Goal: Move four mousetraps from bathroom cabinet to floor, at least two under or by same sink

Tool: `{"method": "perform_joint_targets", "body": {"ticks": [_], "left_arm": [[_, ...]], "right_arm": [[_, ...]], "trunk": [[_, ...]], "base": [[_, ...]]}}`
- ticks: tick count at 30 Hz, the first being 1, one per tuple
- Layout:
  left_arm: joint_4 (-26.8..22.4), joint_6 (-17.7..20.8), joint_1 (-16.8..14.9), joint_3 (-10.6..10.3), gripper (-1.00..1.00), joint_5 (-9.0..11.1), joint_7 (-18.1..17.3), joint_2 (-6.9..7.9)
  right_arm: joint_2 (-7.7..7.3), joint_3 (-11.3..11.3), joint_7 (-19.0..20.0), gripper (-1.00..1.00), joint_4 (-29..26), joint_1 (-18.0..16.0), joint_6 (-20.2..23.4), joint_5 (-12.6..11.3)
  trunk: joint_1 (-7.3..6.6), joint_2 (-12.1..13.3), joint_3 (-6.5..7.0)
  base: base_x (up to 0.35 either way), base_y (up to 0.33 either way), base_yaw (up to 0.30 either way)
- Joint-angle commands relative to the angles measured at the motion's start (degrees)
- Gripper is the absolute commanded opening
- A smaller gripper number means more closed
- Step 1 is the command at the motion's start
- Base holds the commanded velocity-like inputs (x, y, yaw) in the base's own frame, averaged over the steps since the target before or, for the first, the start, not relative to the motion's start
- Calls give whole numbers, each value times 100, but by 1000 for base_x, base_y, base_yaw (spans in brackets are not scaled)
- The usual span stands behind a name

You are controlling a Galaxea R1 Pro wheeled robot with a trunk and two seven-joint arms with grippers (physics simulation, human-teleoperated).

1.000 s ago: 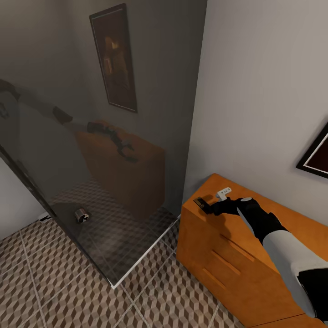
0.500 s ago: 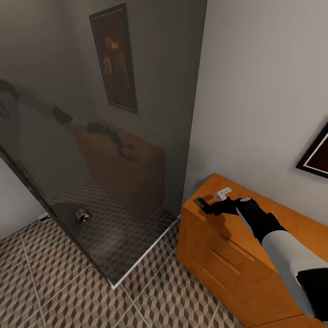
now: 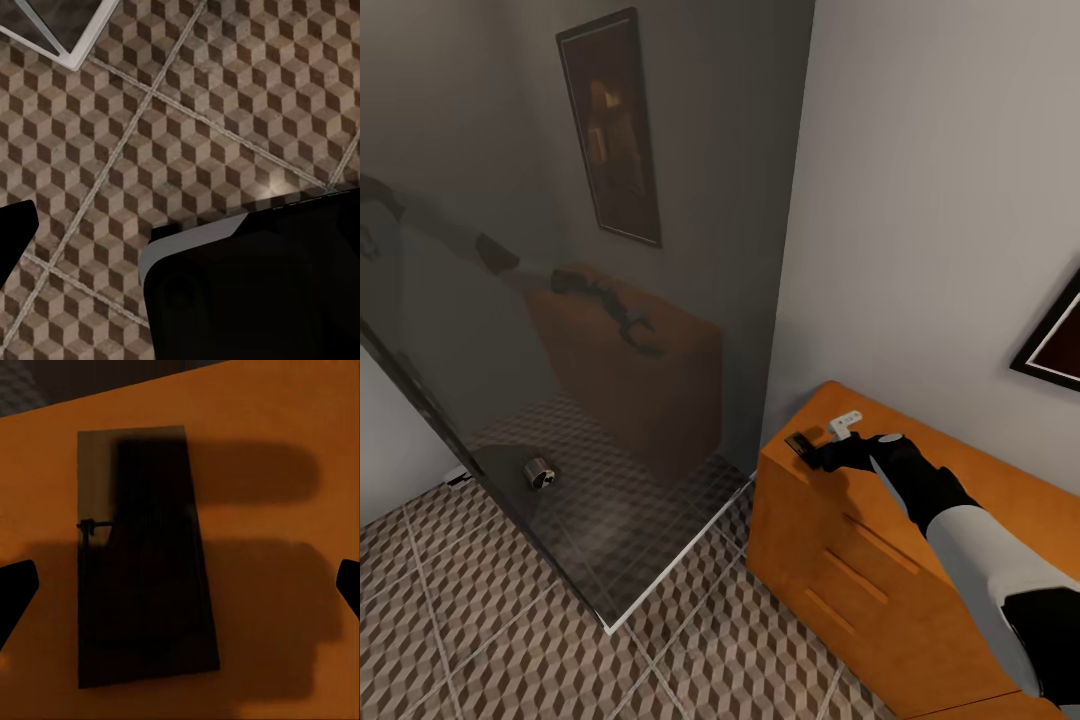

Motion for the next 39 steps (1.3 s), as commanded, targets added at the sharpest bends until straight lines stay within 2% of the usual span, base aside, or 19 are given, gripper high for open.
{"method": "perform_joint_targets", "body": {"ticks": [1,13,30,39], "left_arm": [[25,-38,-9,-50,100,18,30,-6],[23,-42,-9,-50,100,16,30,-13],[24,-38,-1,-50,100,20,30,-14],[25,-37,-1,-53,100,19,30,-14]], "right_arm": [[12,12,15,100,-12,-4,14,61],[56,12,-9,100,-12,-4,15,61],[38,6,0,100,174,-4,-14,61],[14,3,14,100,325,-4,-248,61]], "trunk": [[3,-11,-11],[3,-11,-11],[3,-11,-11],[3,-11,-11]], "base": [[0,9,0],[0,60,0],[0,3,0],[0,0,0]]}}
